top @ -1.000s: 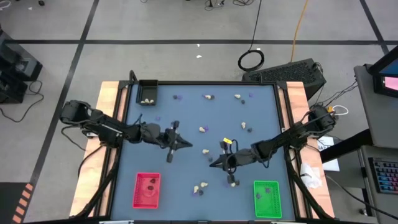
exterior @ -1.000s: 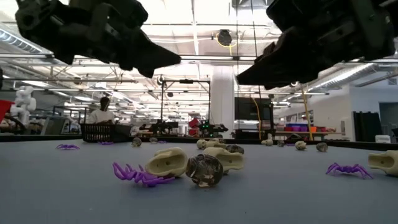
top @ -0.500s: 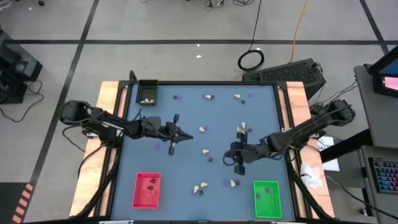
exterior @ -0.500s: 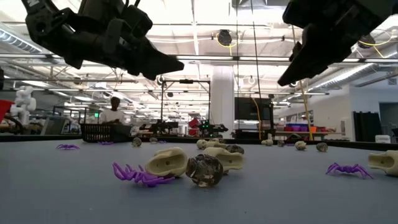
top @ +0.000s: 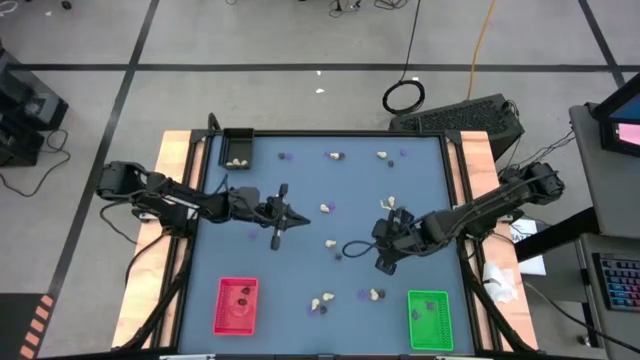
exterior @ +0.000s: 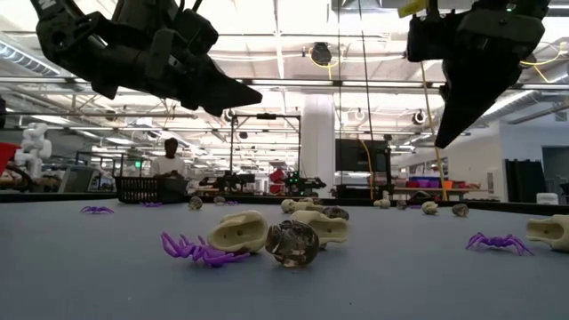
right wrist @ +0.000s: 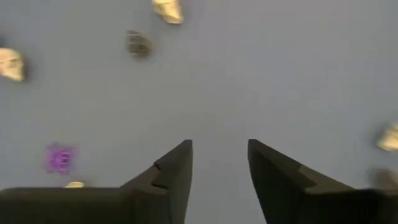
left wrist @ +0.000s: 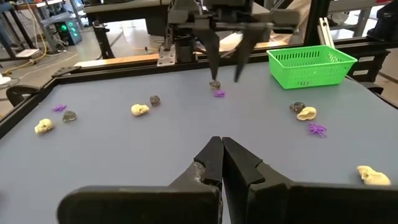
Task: Sort Halloween decoration
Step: Put the violet spider toy into the green bin
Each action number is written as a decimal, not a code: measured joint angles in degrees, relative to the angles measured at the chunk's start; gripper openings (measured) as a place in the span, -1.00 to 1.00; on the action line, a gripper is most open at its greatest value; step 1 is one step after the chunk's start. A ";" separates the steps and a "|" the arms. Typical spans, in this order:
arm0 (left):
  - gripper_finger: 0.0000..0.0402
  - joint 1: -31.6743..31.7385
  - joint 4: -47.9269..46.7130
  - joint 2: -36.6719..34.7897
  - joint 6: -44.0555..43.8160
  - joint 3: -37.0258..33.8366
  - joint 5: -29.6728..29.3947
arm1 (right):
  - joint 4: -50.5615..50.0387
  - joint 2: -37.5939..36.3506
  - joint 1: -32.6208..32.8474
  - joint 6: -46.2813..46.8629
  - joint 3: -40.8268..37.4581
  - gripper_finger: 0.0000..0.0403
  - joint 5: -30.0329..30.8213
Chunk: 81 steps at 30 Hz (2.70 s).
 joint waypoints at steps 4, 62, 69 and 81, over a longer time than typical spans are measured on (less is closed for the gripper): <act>-0.97 0.00 -0.25 0.00 0.00 0.00 0.00 | 5.31 3.43 0.04 -2.97 0.00 -0.07 -0.84; -0.97 -0.04 -1.31 0.02 1.40 0.02 -0.02 | 44.32 25.07 -36.46 -45.45 0.00 -0.30 -23.49; -0.97 -0.04 -1.31 0.02 1.40 0.02 -0.01 | 47.84 28.25 -36.46 -44.26 0.12 -0.03 -22.82; -0.97 -0.04 -1.71 0.02 1.42 0.02 0.00 | 52.01 29.94 -36.57 -43.78 0.13 -0.42 -23.82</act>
